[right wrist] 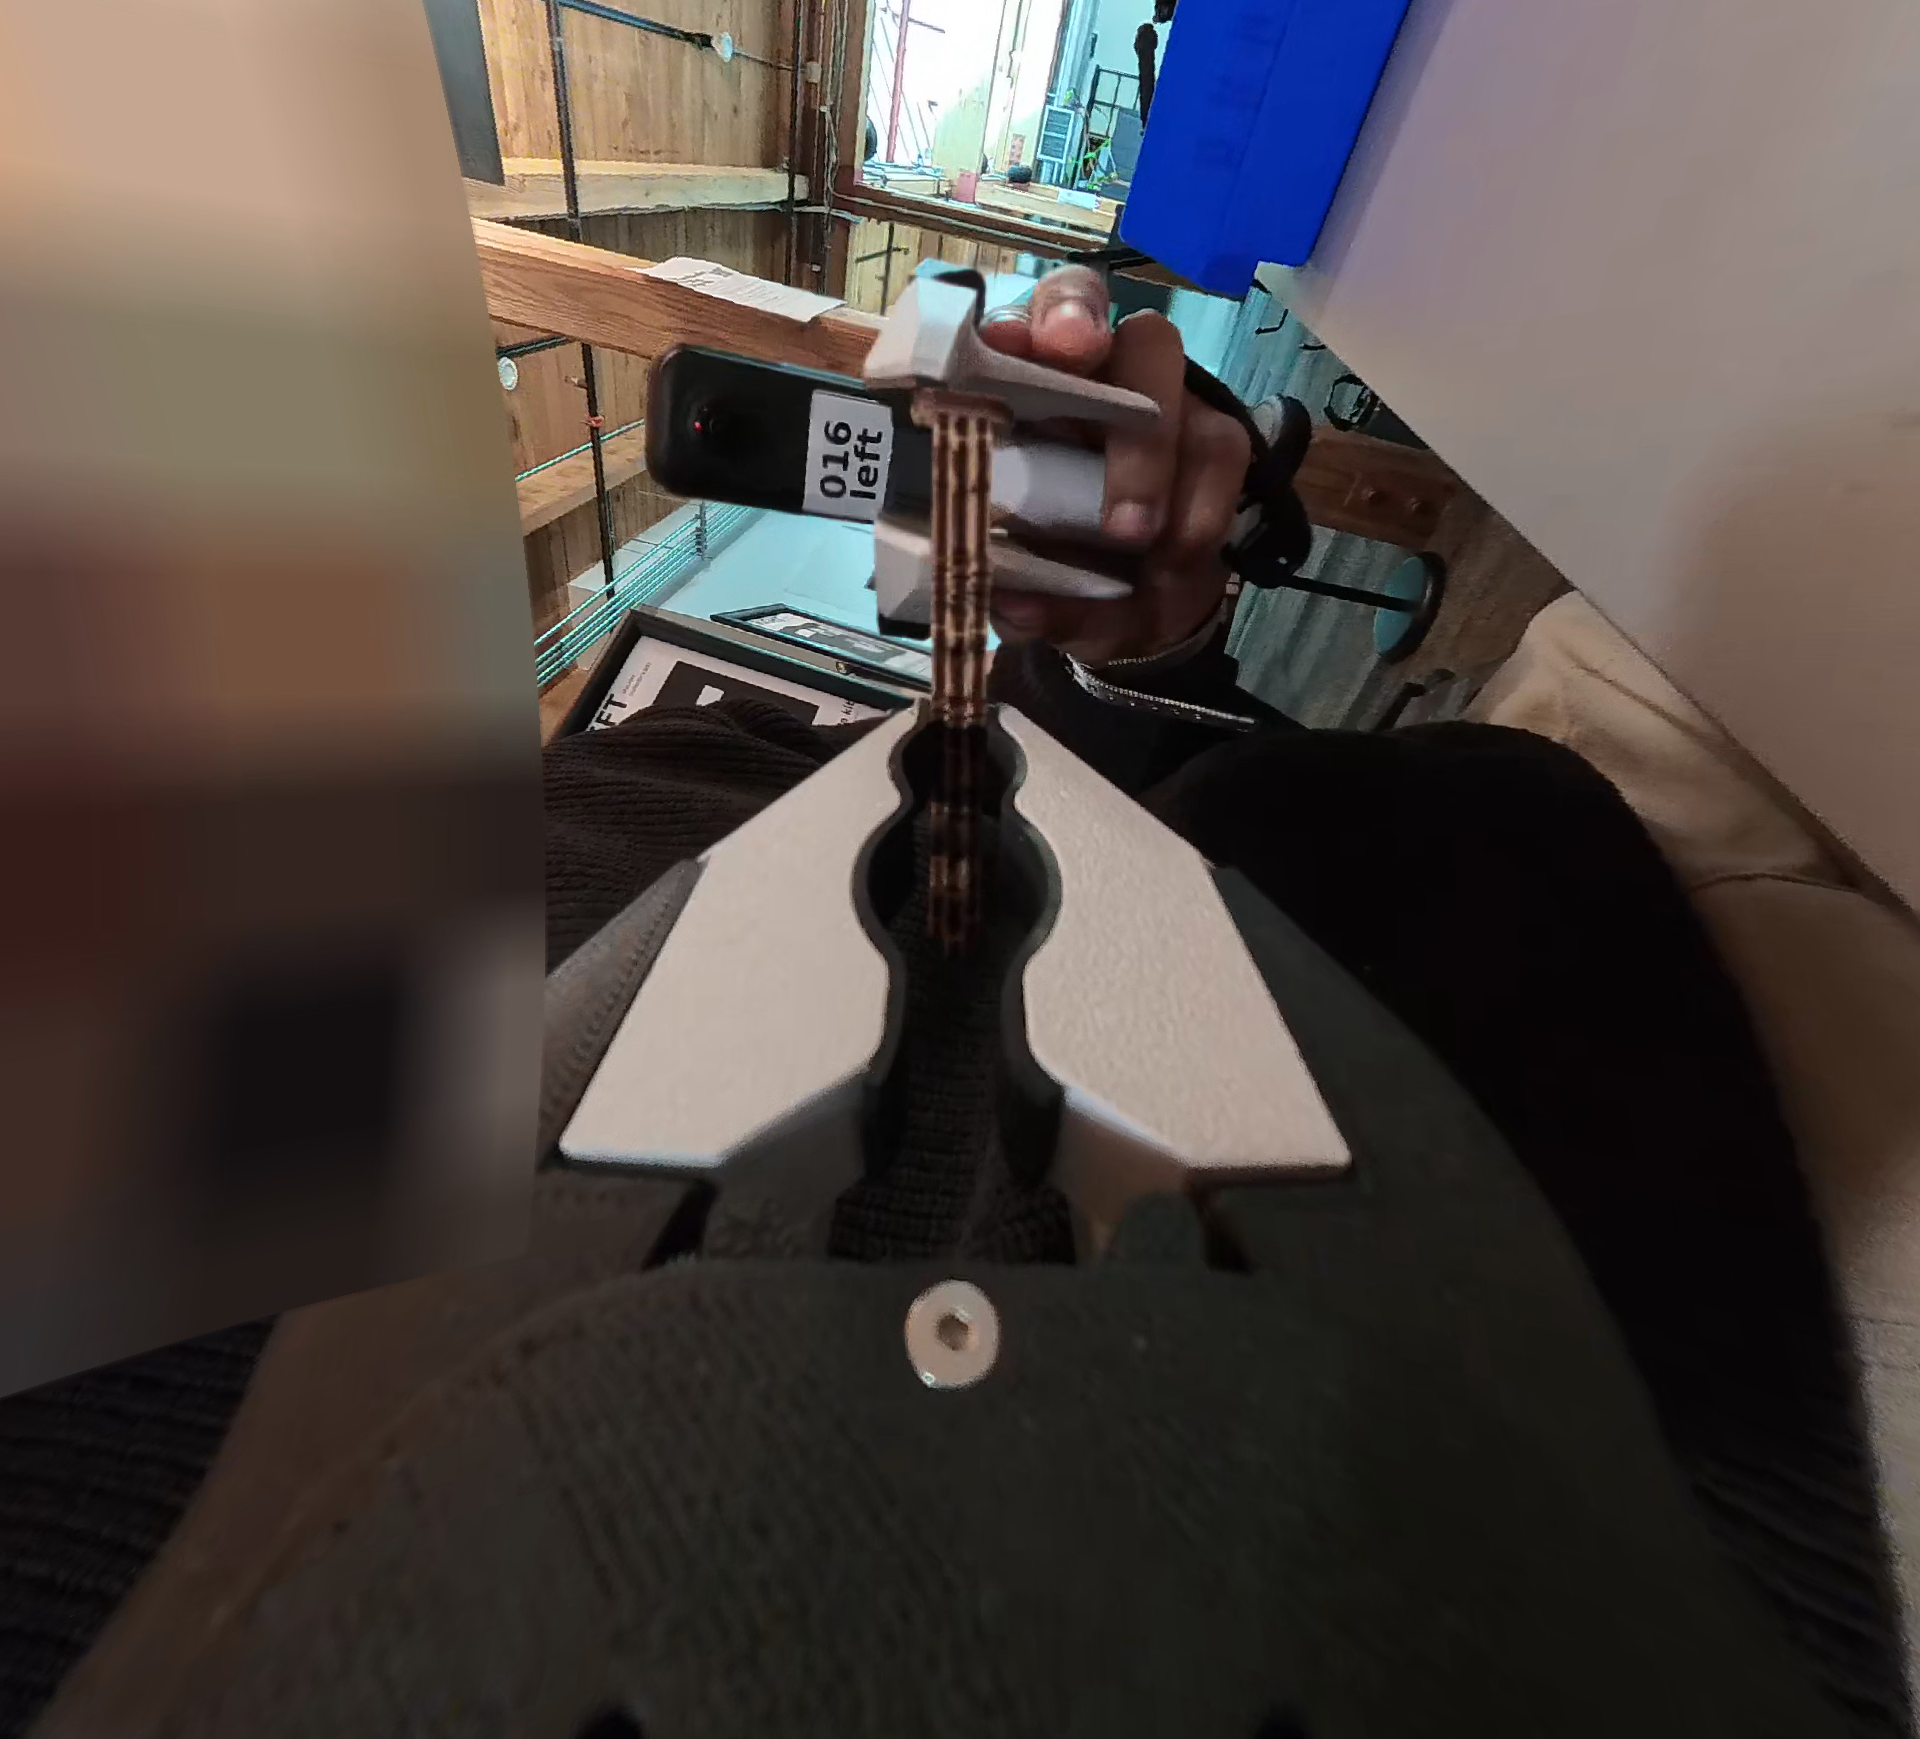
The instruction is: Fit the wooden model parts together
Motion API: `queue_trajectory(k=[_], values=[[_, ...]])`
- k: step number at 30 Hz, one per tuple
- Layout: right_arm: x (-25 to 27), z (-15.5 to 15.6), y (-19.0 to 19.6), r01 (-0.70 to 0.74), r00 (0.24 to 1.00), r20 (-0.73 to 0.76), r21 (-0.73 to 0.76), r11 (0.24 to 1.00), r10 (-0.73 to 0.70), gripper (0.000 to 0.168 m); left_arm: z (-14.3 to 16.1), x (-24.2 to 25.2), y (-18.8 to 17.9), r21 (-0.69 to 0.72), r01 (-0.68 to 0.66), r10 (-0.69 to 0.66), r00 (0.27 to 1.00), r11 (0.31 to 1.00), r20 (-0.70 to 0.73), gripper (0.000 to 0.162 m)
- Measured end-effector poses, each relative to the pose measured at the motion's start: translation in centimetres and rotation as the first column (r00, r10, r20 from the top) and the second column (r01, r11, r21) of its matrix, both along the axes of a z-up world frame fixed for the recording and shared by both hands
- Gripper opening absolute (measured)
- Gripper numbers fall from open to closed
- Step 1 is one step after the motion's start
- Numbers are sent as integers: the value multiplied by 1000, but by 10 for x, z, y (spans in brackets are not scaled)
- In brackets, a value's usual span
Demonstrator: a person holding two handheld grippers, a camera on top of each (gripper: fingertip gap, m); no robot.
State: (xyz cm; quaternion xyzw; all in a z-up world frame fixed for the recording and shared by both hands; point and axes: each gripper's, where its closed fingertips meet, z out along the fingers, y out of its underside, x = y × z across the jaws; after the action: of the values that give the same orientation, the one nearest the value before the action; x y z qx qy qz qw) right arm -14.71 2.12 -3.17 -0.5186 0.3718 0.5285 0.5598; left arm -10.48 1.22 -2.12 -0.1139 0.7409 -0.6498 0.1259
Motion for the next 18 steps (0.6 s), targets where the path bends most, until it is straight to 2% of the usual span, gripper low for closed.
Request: queue_trajectory(k=[4, 18], values=[[-1, -2, 1, -5, 1000, -3, -7, 1000, 5, 7, -4, -1, -1, 27, -10, 9, 1000, 1000, 28, 19], [-5, 0, 1, -31, 1000, -5, -2, 1000, 31, 7, -3, -4, 1, 12, 41, -40, 999, 999, -24, 13]])
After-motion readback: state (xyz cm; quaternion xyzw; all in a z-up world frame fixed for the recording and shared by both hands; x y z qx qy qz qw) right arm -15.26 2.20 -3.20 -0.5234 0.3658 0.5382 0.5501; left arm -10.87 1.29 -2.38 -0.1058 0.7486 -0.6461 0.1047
